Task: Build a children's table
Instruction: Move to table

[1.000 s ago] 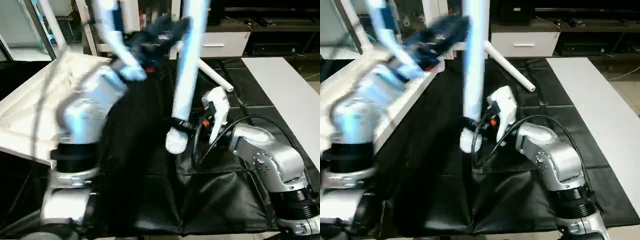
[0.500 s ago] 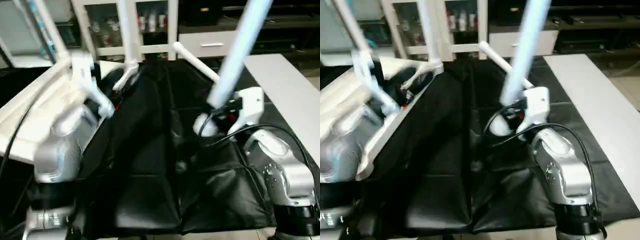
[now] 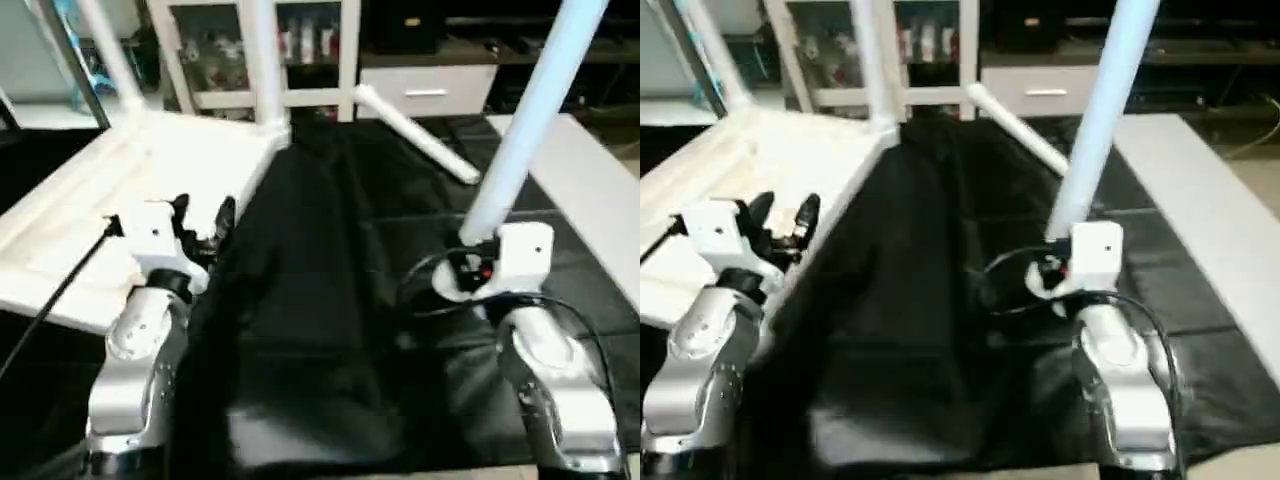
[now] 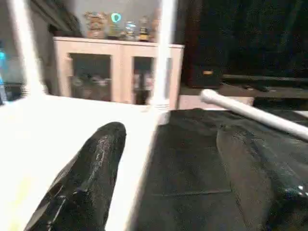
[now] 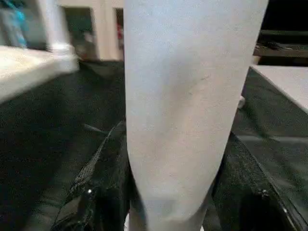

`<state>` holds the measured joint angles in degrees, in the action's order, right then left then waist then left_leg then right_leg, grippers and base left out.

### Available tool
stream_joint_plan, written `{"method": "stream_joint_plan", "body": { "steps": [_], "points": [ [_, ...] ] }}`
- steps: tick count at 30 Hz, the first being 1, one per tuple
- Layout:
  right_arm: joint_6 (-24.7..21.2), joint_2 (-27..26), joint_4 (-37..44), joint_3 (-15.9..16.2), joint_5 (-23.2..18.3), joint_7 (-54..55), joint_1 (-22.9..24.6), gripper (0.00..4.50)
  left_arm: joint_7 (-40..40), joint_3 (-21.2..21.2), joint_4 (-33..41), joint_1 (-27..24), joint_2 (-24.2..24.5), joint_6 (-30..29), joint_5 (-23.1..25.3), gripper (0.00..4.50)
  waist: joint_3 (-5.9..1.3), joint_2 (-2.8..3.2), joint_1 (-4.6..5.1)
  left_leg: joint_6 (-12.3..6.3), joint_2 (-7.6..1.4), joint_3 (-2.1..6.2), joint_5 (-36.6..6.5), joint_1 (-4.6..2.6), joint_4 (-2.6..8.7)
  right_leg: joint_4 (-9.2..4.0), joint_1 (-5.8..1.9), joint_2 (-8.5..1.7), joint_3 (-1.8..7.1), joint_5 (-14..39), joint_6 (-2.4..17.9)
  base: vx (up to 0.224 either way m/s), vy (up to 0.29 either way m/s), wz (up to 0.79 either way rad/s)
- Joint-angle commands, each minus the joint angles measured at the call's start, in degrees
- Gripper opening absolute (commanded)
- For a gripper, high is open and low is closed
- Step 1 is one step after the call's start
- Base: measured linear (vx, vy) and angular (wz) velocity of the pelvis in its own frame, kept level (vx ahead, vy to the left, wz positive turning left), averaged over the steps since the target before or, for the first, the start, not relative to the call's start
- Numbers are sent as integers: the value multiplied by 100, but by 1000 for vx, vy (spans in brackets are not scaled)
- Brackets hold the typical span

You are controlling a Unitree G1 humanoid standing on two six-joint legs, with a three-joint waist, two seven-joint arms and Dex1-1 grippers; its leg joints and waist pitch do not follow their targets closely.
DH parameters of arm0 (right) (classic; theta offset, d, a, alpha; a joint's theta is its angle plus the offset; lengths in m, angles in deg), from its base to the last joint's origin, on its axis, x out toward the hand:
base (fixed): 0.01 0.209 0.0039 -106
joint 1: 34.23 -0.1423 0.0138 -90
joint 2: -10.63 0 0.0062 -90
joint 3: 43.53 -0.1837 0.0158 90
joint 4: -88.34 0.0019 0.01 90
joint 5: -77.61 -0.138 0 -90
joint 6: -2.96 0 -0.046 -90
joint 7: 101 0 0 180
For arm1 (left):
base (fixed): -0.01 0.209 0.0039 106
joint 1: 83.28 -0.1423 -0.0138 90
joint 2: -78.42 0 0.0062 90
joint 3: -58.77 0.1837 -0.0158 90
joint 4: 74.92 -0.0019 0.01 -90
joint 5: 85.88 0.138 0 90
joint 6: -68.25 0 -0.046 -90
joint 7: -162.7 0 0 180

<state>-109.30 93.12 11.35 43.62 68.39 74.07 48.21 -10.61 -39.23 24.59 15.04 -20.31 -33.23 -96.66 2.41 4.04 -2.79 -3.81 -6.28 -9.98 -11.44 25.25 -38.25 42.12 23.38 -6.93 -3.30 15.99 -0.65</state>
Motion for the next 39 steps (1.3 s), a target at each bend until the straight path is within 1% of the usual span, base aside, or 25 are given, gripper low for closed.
{"method": "stream_joint_plan", "body": {
  "steps": [1,3,4,5,6,7,8,10,12,13,16,17,18,19,20,21,23,25,27,29,31,33,36,37,39],
  "points": [
    [-93,48,236,-190,-156,-35,-53,182,-68,27,130,5,-28,-22,109,346,-306,145,111,-2025,-801,289,317,-492,1022,364,204,340,-366,662,-412,-27,122,1],
    [-252,85,282,-229,-244,-93,-206,182,-20,67,114,137,29,-128,104,346,-331,-134,187,-1420,-804,255,-639,-547,1151,125,22,151,-248,450,-404,-90,195,-4],
    [-363,116,309,-254,-302,-134,-318,182,19,99,101,235,75,-209,97,346,-392,-490,104,-301,-561,9,-1653,-383,944,-520,-85,-537,249,478,-694,-111,175,-9],
    [-363,116,309,-254,-302,-134,-318,182,19,99,101,235,75,-209,97,346,-306,-497,-140,101,-108,304,-1581,-102,-457,-1219,28,-1531,971,826,-596,-102,162,1],
    [-429,145,315,-268,-333,-159,-393,182,45,128,92,306,108,-269,92,346,-291,-427,169,680,-23,938,-1411,535,-1292,-1236,-364,-1730,1013,1261,-684,-81,216,-27],
    [-418,142,278,-284,-346,-175,-453,182,113,188,-36,378,159,-217,134,346,-219,-511,153,1348,41,937,-1365,460,-1252,-1218,-417,-1277,513,2046,-386,-153,359,-42],
    [-381,159,210,-298,-345,-211,-523,182,158,253,-209,484,204,-131,207,346,-88,-467,168,1293,23,788,-1345,-16,-933,-1425,-282,-1014,217,3043,298,-119,280,-50],
    [-339,182,152,-282,-314,-246,-531,182,185,271,-310,539,214,-104,210,346,-148,-219,228,455,-199,737,-1329,-418,11,-1426,-436,-665,-15,3388,996,-137,316,-8],
    [-325,215,54,-296,-300,-248,-573,182,169,304,-371,604,233,-133,256,346,-171,-81,568,-448,-342,870,-1870,-661,707,-666,-43,331,-296,2151,745,-138,326,8],
    [-363,207,20,-318,-319,-219,-549,182,150,340,-306,587,253,-220,293,346,-185,115,747,-987,-471,946,-2444,-754,1024,8,-113,355,-414,625,548,-69,179,5],
    [-496,118,-36,-320,-423,-200,-569,182,80,306,-231,632,254,-432,308,346,-141,29,737,-1239,-562,826,-2233,-825,1095,-104,-126,219,-399,278,374,-118,314,-3],
    [-508,117,-65,-224,-366,-218,-527,182,26,288,-267,612,250,-451,339,346,-226,-331,460,-201,-311,588,-2307,-466,587,-1012,-456,-862,441,1315,176,-94,220,-8],
    [-511,117,-71,-204,-355,-221,-519,182,14,284,-275,607,249,-455,346,346,-299,-319,275,126,-139,626,-1881,-293,-415,-1469,-522,-1586,1029,1786,386,-107,241,-7],
    [-582,126,-84,-138,-362,-276,-519,182,-49,255,-337,615,205,-512,322,346,-293,-303,543,638,-50,1004,-1063,91,-1007,-1456,-699,-1626,920,2440,123,-88,298,-18],
    [-582,126,-84,-138,-362,-276,-519,182,-49,255,-337,615,205,-512,322,346,-236,-297,353,839,-110,1021,-1008,165,-872,-1474,-676,-1389,865,2516,490,-88,298,-18],
    [-591,168,-82,-75,-309,-334,-508,182,-77,253,-393,593,180,-503,310,346,-224,-334,350,802,-105,988,-1030,88,-796,-1458,-623,-1207,738,2367,856,-79,310,-20],
    [-601,206,-107,-76,-273,-368,-526,182,-136,269,-500,579,152,-491,350,346,-278,-137,311,-107,-134,718,-521,-318,273,-1380,-542,-358,162,2083,1477,-86,324,5],
    [-568,269,-204,-79,-237,-425,-628,182,-207,402,-663,591,172,-342,566,346,-308,168,603,-1086,-515,868,-1327,-811,811,-475,-21,472,-122,1153,867,-79,326,24],
    [-541,333,-283,-46,-235,-493,-731,182,-281,513,-754,655,172,-268,764,346,-278,191,563,-456,-687,998,-1157,-596,904,-314,-104,397,-127,42,609,-78,322,15],
    [-541,407,-321,4,-258,-586,-806,182,-370,565,-778,744,125,-272,877,346,-379,169,444,1345,-1124,1359,-920,-748,991,-395,-46,264,41,-142,378,-79,237,6],
    [-544,444,-368,0,-259,-621,-847,182,-421,575,-801,798,108,-295,909,346,-377,119,408,1132,-1489,1465,-1063,-684,1162,-71,4,258,65,460,-121,-86,153,8],
    [-563,511,-503,-78,-233,-608,-955,182,-498,504,-803,880,45,-317,838,346,-389,142,304,853,-1199,1150,-1717,-519,1222,62,-45,349,0,320,-177,-106,106,12],
    [-604,504,-434,-128,-236,-564,-936,182,-520,463,-758,867,29,-376,787,346,-402,-148,266,822,-512,836,-3060,-352,1135,-685,-285,-33,250,33,26,-110,7,3],
    [-615,501,-408,-122,-233,-565,-919,182,-528,447,-766,865,31,-353,809,346,-394,-355,126,595,-290,629,-1849,-167,490,-1165,-390,-849,559,367,131,-94,-55,-14],
    [-640,470,-390,-132,-253,-556,-908,182,-575,421,-800,880,19,-370,873,346,-349,-406,-4,338,-262,633,-308,7,160,-1209,-526,-853,534,1221,-277,-88,-41,-21]
  ]
}}
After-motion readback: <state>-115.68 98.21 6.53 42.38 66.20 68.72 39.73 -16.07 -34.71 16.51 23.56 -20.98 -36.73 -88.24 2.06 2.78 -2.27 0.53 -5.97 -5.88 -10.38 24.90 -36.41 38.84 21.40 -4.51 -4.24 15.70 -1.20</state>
